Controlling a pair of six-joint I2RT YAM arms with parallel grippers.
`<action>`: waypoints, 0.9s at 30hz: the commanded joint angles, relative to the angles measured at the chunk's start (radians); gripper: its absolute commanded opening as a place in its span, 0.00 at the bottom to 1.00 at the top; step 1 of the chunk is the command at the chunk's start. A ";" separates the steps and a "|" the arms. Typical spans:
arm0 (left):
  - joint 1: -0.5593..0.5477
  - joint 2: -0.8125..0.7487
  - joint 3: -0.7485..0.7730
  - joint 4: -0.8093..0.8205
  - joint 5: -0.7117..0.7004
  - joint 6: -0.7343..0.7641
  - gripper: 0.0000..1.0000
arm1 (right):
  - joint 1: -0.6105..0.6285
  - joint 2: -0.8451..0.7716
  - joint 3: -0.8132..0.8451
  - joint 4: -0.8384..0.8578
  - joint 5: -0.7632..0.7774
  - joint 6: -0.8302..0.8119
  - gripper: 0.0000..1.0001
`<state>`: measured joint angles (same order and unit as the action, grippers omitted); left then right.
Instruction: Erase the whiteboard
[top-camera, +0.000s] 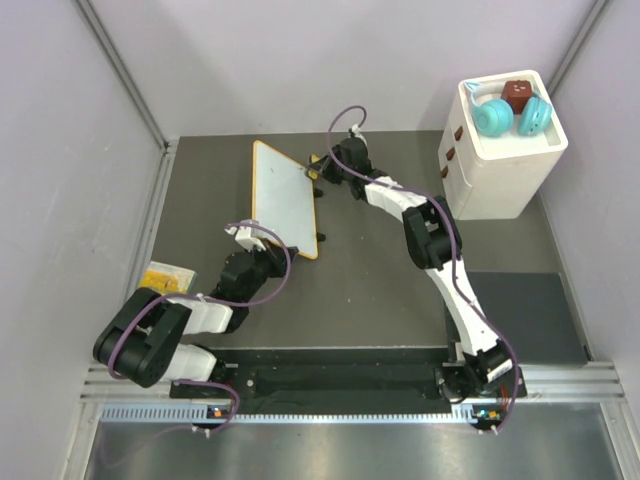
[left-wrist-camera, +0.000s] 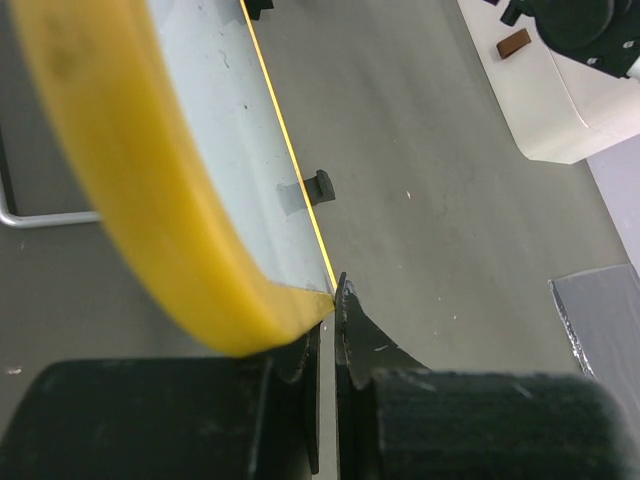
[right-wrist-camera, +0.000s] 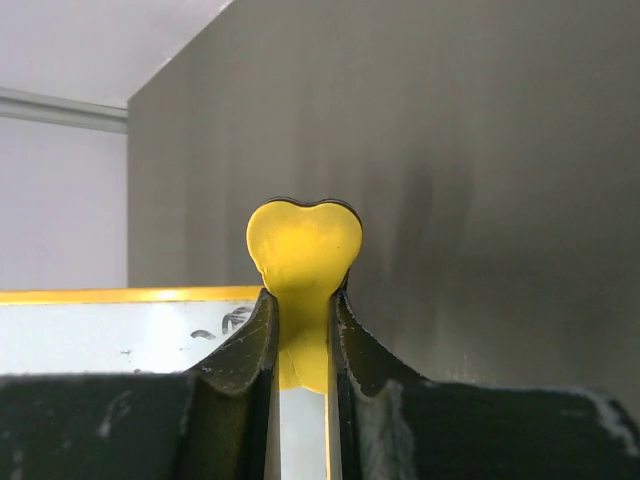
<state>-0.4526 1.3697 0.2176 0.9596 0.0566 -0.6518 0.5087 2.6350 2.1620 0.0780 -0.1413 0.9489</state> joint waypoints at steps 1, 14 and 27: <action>-0.024 0.002 -0.024 -0.059 0.088 0.053 0.00 | 0.019 0.029 0.047 0.121 -0.067 0.031 0.00; -0.028 0.008 -0.032 -0.038 0.103 0.053 0.00 | 0.036 0.080 0.148 0.238 -0.124 0.022 0.00; -0.032 -0.009 -0.047 -0.025 0.101 0.053 0.00 | 0.040 0.056 0.065 0.151 0.008 0.004 0.00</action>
<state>-0.4599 1.3609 0.1940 0.9886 0.0681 -0.6357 0.5316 2.6946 2.2566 0.2386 -0.1730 0.9699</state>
